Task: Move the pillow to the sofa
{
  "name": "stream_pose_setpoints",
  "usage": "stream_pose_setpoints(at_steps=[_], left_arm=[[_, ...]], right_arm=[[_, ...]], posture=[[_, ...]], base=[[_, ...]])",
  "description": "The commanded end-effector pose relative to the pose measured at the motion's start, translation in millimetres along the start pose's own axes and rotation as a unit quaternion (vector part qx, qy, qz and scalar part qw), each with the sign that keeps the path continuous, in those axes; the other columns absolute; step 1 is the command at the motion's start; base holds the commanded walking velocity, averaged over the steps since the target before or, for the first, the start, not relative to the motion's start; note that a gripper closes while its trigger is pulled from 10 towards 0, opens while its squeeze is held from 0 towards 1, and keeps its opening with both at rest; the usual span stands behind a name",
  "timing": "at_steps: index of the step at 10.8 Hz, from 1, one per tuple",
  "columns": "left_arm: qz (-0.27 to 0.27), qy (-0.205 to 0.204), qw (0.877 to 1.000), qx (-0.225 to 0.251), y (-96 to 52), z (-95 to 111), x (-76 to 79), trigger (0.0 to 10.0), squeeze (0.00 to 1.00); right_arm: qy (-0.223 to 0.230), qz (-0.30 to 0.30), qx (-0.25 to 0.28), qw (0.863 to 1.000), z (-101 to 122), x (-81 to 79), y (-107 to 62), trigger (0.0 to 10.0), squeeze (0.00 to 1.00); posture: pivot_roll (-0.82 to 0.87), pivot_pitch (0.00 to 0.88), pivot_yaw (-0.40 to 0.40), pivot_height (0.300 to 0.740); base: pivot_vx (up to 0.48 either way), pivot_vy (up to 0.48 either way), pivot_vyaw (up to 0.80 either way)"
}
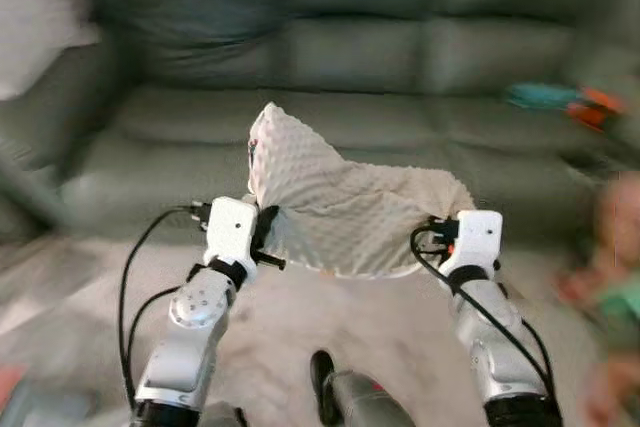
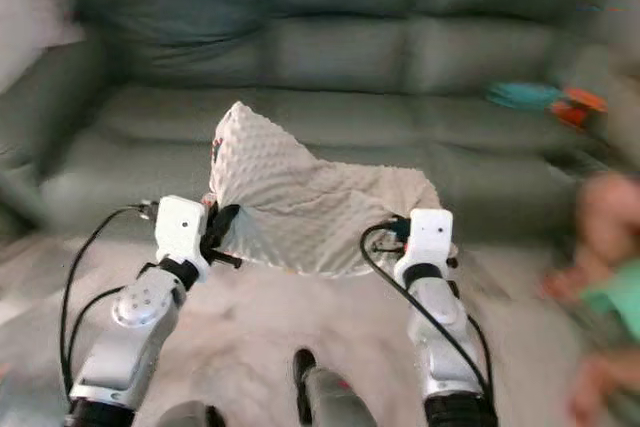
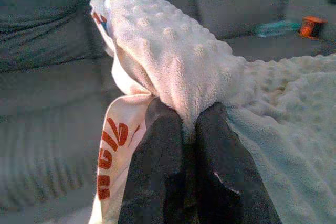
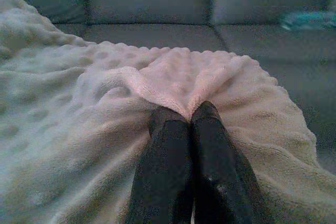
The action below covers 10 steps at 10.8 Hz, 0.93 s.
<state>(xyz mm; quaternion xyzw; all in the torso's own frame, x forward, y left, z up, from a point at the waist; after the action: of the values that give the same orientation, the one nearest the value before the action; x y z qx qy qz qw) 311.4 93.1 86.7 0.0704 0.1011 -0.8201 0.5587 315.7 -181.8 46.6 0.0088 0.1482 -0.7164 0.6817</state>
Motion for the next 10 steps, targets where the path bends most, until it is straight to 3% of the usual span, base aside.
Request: stream_pose_setpoints(at_steps=[1, 6, 10], left_arm=[[-0.004, -0.001, 1.000, 0.017, 0.6, 9.1, 1.7, 10.0, 0.00], [-0.004, 0.000, 1.000, 0.013, -0.3, 8.3, 0.2, 10.0, 0.00], [-0.008, 0.003, 1.000, 0.012, -0.9, 7.7, 1.9, 10.0, 0.00]], right_arm=[[-0.005, 0.014, 0.014, 1.000, 9.5, -8.3, 4.3, 10.0, 0.00], [-0.002, 0.013, 0.014, 1.000, 7.9, -9.6, 3.9, 10.0, 0.00], [-0.001, 0.012, 0.012, 1.000, 6.4, -9.6, 3.2, 10.0, 0.00]], posture=[[-0.01, 0.106, -0.024, 0.740], [0.00, 0.107, -0.019, 0.740], [0.00, 0.108, -0.015, 0.740]], base=[[0.000, 0.000, 0.00], [0.000, 0.000, 0.00], [0.000, -0.364, 0.00]])
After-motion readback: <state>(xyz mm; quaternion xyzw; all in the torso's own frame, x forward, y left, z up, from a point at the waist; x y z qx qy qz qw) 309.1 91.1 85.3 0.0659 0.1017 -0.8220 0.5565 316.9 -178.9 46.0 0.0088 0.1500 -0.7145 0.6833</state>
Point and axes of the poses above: a point about 5 cm out from each wrist's last joint towards the gripper, its own y axis pointing out of the wrist towards the gripper, its own z axis along the axis of the wrist's last joint, x = y × z, the point moved 5 cm from there along y, pointing out of the wrist towards the gripper, and after that the axes turned 12 degrees about y, right-handed, at the moved point
